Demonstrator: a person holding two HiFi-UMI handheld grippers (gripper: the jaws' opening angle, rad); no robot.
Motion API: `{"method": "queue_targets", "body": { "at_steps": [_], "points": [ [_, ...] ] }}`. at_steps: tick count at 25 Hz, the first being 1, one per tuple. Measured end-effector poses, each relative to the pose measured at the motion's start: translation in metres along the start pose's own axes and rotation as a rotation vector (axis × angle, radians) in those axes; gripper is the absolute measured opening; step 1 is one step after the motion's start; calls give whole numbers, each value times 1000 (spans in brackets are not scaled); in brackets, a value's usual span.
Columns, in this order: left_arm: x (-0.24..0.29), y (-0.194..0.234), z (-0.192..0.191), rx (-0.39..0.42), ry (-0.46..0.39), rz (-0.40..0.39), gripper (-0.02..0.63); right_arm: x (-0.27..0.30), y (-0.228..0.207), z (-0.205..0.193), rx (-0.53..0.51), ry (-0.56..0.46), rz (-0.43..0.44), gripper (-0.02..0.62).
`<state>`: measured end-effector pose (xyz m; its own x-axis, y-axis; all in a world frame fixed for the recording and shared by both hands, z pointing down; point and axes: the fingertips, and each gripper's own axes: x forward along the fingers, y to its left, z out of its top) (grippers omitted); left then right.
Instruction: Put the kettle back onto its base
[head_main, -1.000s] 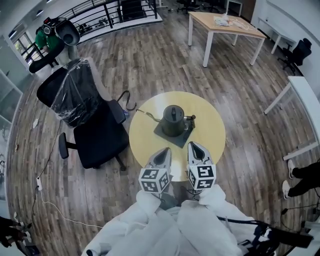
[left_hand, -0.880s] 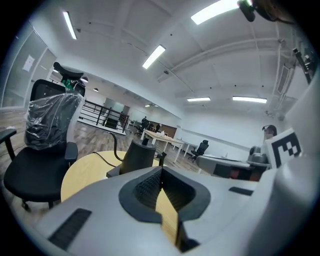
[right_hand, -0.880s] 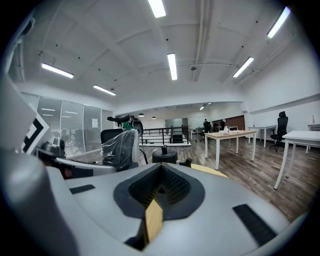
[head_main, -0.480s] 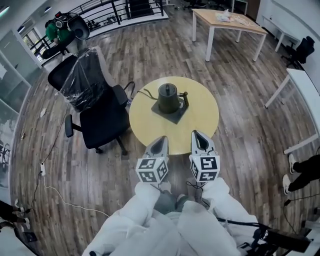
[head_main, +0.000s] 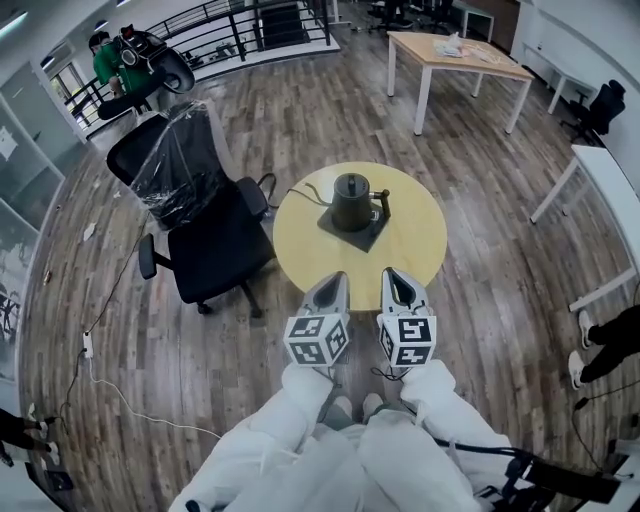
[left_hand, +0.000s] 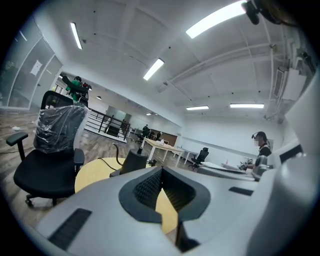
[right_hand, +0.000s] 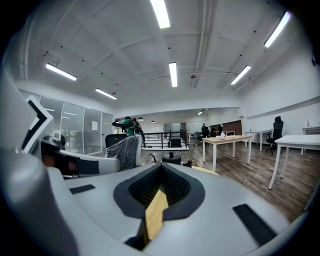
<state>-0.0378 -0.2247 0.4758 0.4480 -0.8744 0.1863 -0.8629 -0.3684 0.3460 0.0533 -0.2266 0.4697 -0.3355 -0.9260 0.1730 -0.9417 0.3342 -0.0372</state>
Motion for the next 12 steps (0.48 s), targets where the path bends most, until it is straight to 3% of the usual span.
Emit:
{"method": "queue_targets", "body": {
  "at_steps": [3,12],
  "points": [
    [-3,-1,6,13,-5,-1,2,-1,7,4,42,-8,4,11],
    [-5,-17,2,30,-6,-29,2,-6,6,8,15,-13,22,11]
  ]
}}
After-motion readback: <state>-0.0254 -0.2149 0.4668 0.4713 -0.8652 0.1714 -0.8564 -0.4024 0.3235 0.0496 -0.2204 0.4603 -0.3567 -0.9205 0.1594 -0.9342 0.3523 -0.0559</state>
